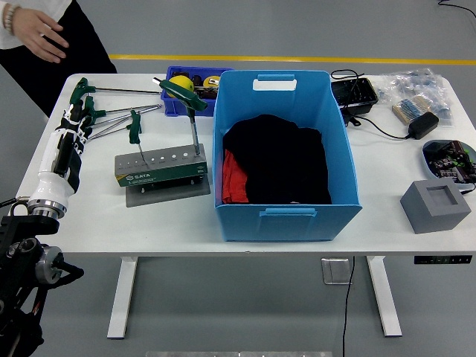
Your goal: Lift tool from toolbox,place it in box,lift tool from toolbox,place it in box
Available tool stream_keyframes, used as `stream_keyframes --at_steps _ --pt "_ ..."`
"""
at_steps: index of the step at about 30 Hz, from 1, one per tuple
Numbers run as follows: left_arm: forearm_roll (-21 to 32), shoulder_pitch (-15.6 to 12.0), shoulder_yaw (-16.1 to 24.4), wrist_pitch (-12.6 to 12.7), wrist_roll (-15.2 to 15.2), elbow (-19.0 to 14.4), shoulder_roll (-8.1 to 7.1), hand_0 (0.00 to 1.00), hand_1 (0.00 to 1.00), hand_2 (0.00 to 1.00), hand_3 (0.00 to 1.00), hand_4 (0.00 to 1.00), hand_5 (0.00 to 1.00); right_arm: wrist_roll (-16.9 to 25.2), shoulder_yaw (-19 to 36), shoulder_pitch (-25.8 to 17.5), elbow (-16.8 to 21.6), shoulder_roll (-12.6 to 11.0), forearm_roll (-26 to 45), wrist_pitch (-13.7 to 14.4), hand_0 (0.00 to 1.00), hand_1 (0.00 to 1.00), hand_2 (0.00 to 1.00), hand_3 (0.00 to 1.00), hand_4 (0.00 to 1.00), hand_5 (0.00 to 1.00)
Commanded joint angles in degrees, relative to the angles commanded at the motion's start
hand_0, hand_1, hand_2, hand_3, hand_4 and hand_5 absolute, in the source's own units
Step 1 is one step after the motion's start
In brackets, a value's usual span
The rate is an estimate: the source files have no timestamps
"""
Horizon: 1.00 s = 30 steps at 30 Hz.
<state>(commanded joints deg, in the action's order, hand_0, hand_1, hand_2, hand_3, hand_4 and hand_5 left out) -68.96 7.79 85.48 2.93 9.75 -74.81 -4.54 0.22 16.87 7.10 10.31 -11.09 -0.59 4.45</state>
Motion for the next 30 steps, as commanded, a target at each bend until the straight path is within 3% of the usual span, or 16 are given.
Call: stream_keyframes --at_steps 3,4,15,16,21,22,27,28,30 --pt "-1.1 0.6 -0.4 -0.3 0.0 -0.1 -0.40 0.998 0.998 0.998 0.998 0.998 0.852 0.0 0.0 0.0 0.0 0.0 0.0 0.0 0.736 0.732 0.784 0.617 0.833 0.747" --pt "-1.6 0.8 -0.5 -0.4 0.1 -0.1 -0.58 0.998 0.998 0.998 0.998 0.998 0.761 0.0 0.0 0.0 0.0 0.0 0.1 0.0 0.737 0.732 0.784 0.617 0.834 0.747" --pt "-10.5 3.9 -2.0 -1.2 0.0 -0.9 -2.71 0.998 0.998 0.998 0.998 0.998 0.727 0.0 0.1 0.2 0.0 -0.1 0.1 0.1 0.737 0.731 0.784 0.617 0.833 0.747" --pt "-11.4 4.0 -2.1 -1.1 0.1 -1.0 -2.85 0.998 0.998 0.998 0.998 0.998 0.659 0.0 0.1 0.2 0.0 -0.1 0.0 0.1 0.737 0.730 0.783 0.617 0.833 0.747" --pt "-19.6 5.8 -3.2 -0.8 -0.1 -2.0 -4.40 0.998 0.998 0.998 0.998 0.998 0.659 0.0 0.1 0.2 0.0 -0.1 0.0 0.1 0.737 0.730 0.783 0.617 0.833 0.747" --pt "-21.7 6.4 -3.6 -0.9 -0.3 -2.3 -4.79 0.998 0.998 0.998 0.998 0.998 0.511 0.0 0.0 0.2 0.0 -0.1 0.0 0.1 0.738 0.730 0.784 0.617 0.834 0.746" --pt "-33.6 9.8 -6.5 -1.6 -0.4 -3.0 -6.99 0.998 0.998 0.998 0.998 0.998 0.511 -0.1 -0.3 0.2 0.0 -0.1 0.3 0.1 0.738 0.730 0.784 0.617 0.834 0.746" --pt "-36.2 10.7 -7.3 -1.9 -0.5 -3.1 -7.51 0.998 0.998 0.998 0.998 0.998 0.448 -0.1 -0.4 0.2 0.0 -0.1 0.4 0.1 0.736 0.731 0.784 0.617 0.833 0.746" --pt "-41.0 12.8 -9.1 -2.5 -0.9 -3.3 -8.48 0.998 0.998 0.998 0.998 0.998 0.448 0.0 -0.7 0.3 0.0 -0.1 0.7 0.1 0.736 0.731 0.784 0.617 0.833 0.746"
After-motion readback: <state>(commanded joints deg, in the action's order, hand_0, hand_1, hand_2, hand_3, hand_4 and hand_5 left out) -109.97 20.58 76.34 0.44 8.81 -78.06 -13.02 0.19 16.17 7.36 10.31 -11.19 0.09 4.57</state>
